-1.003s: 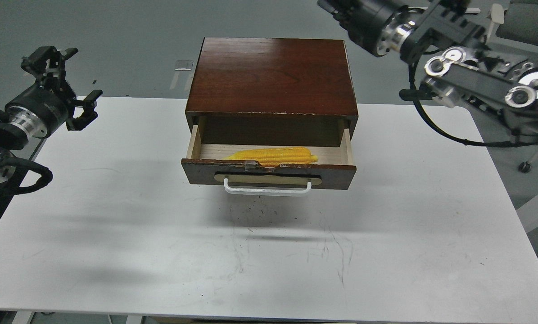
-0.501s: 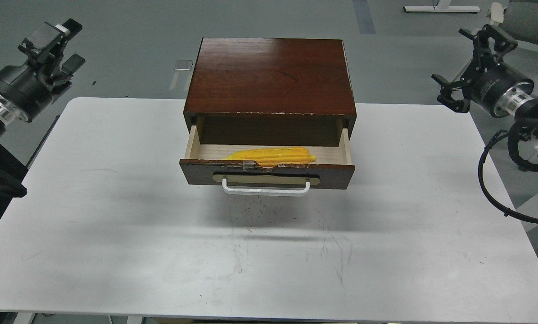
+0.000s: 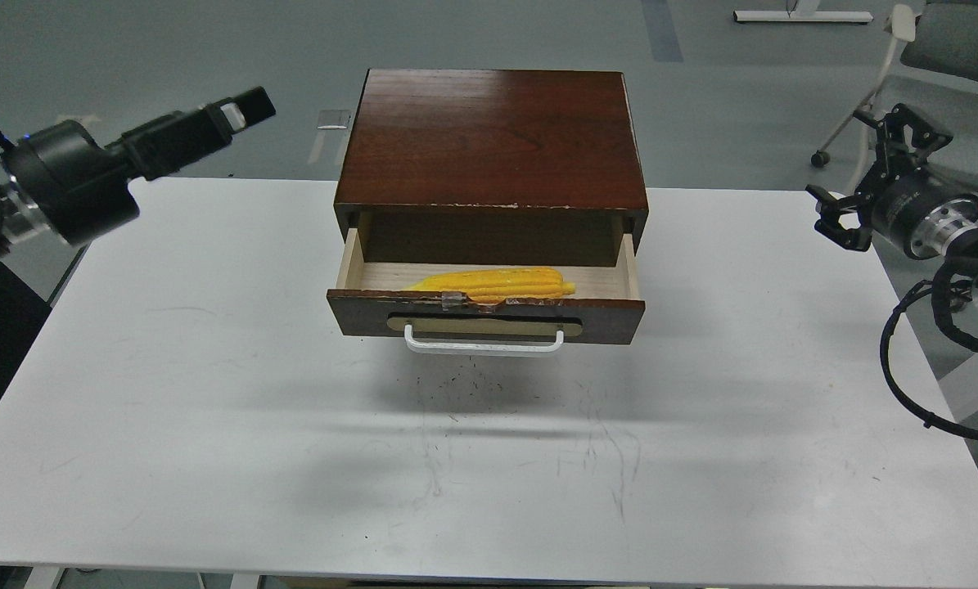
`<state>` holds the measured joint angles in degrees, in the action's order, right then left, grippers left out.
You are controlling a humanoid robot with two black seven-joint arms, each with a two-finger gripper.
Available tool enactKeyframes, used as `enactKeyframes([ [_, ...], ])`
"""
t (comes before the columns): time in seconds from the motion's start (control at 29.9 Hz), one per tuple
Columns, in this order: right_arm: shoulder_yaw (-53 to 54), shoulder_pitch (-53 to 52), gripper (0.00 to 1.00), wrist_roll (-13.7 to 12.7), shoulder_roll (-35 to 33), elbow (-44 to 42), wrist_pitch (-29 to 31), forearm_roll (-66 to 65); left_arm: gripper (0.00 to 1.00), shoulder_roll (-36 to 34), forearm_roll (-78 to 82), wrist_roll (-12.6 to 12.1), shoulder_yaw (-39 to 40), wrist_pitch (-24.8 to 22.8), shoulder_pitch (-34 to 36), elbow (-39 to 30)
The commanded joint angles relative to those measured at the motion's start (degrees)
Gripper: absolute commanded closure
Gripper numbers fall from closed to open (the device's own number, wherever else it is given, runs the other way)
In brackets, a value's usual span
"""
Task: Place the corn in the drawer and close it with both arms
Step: 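Withdraw the right gripper up and away from the drawer, then bring the left gripper to the front of the open drawer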
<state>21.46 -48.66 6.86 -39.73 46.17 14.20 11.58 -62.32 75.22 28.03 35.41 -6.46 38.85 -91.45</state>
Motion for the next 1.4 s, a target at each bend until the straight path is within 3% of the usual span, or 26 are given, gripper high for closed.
enactKeyframes([
  [0.0,-0.3,1.0,0.0,0.0,0.0,0.0,-0.1,-0.2,0.02,2.2,2.9,0.0,-2.3,0.3,0.2,-2.5],
  [0.23,-0.5,1.8,0.0,0.1,-0.4,0.0,-0.1,-0.2,0.02,1.2,-13.9,0.0,-1.4,-0.2,0.5,-3.0],
  [0.47,-0.7,2.3,0.0,0.1,-0.7,-1.3,-0.1,-0.6,0.02,-3.1,-11.9,0.0,-0.5,0.7,1.0,-3.5],
  [0.53,-0.9,2.3,0.0,0.1,-0.7,-1.7,-0.1,-0.7,0.02,-3.9,-8.6,0.0,0.4,2.3,0.9,-3.8],
  [0.7,-0.9,3.3,0.0,0.1,-0.6,-1.8,-0.1,-0.7,0.02,-4.0,9.8,0.0,-0.9,13.0,0.4,-5.5],
  [0.84,-0.9,3.8,0.0,0.1,-0.6,-1.8,0.0,-0.7,0.02,-4.0,19.1,0.0,-3.9,16.8,0.0,-8.2],
  [0.87,-0.9,3.9,0.0,0.2,-0.6,-1.8,0.0,-0.7,0.06,-3.6,21.4,0.0,-5.8,18.9,0.0,-8.8],
  [0.94,-0.9,4.0,0.0,0.2,-0.4,-2.3,0.1,-0.7,0.28,-2.9,25.1,0.0,-7.6,22.0,0.0,-9.0],
  [0.97,-0.9,4.2,0.0,0.2,-0.2,-2.8,0.2,-0.8,0.58,-3.0,28.7,0.0,-8.7,22.6,0.0,-9.1],
  [1.04,-0.9,4.5,0.0,0.2,-0.2,-3.3,0.3,-0.8,0.7,-2.8,33.0,0.0,-9.7,23.1,0.0,-9.1],
  [1.07,-0.9,4.5,0.0,0.2,-0.2,-3.5,0.4,-0.8,0.88,-2.9,37.2,0.0,-10.3,23.7,0.0,-9.1],
  [1.1,-0.9,4.9,0.0,0.2,-0.2,-3.9,0.5,-0.8,0.97,-3.0,40.8,0.0,-10.9,24.6,-0.1,-9.3],
  [1.37,-1.1,5.4,0.0,0.2,0.0,-4.3,0.5,-0.9,1.0,-3.1,49.8,0.0,-16.8,29.7,-0.1,-9.4],
])
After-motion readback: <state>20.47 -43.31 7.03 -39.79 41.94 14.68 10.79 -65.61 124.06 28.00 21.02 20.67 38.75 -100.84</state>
